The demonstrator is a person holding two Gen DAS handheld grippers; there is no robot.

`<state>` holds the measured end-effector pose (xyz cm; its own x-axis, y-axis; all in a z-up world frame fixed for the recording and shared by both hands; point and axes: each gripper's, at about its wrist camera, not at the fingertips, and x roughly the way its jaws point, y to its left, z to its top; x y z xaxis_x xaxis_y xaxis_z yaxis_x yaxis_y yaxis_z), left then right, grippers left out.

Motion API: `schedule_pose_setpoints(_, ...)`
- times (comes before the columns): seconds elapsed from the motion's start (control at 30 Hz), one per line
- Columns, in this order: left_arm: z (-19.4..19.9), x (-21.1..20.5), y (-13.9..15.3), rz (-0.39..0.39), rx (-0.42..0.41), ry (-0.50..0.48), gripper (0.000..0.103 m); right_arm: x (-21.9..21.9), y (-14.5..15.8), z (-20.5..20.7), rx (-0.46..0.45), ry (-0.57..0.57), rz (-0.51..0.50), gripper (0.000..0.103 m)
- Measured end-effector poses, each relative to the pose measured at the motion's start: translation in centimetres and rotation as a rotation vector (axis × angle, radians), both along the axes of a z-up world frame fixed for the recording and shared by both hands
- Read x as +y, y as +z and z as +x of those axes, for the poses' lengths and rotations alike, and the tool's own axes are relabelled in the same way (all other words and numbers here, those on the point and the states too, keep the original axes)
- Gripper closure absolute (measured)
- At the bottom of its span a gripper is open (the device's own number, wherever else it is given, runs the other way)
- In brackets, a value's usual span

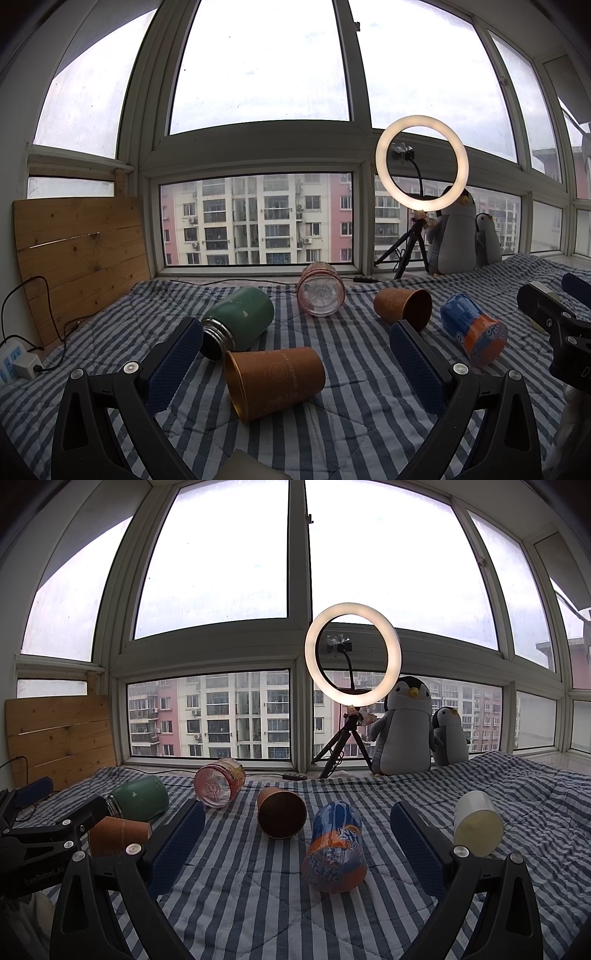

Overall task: Flip cup upside down
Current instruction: 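Move the right tool to the lying orange drink jar and close around it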

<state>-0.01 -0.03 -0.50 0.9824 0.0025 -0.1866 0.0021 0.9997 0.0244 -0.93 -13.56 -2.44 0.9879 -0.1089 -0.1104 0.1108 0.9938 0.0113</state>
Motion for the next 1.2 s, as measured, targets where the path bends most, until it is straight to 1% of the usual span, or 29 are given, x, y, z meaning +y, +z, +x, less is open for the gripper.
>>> schedule_pose_setpoints(0.37,0.0,0.1,0.0,0.000,-0.001,-0.001,0.001,-0.3,-0.2,0.7,0.036,0.013,0.013,0.004)
schedule_pose_setpoints(0.5,0.6,0.3,0.0,-0.015,0.032,-0.010,0.001,0.0,0.0,1.8,0.077,0.032,0.005,0.004)
schedule_pose_setpoints(0.63,0.7,1.0,0.2,-0.041,0.044,0.002,0.001,0.2,0.1,2.9,0.118,0.046,-0.009,0.004)
schedule_pose_setpoints(0.8,0.7,1.3,0.7,-0.032,0.072,-0.002,0.001,0.8,1.1,4.6,0.142,0.075,-0.036,0.004)
schedule_pose_setpoints(0.9,0.8,1.9,1.0,-0.027,0.084,-0.002,0.001,1.3,2.0,6.7,0.195,0.122,-0.021,0.002)
schedule_pose_setpoints(1.0,0.7,3.3,1.6,-0.031,0.096,0.019,0.001,2.3,2.7,10.1,0.272,0.168,-0.004,0.002)
schedule_pose_setpoints(1.2,0.4,7.4,3.0,-0.046,0.057,0.109,0.001,4.8,3.0,18.5,0.420,0.208,0.072,0.002)
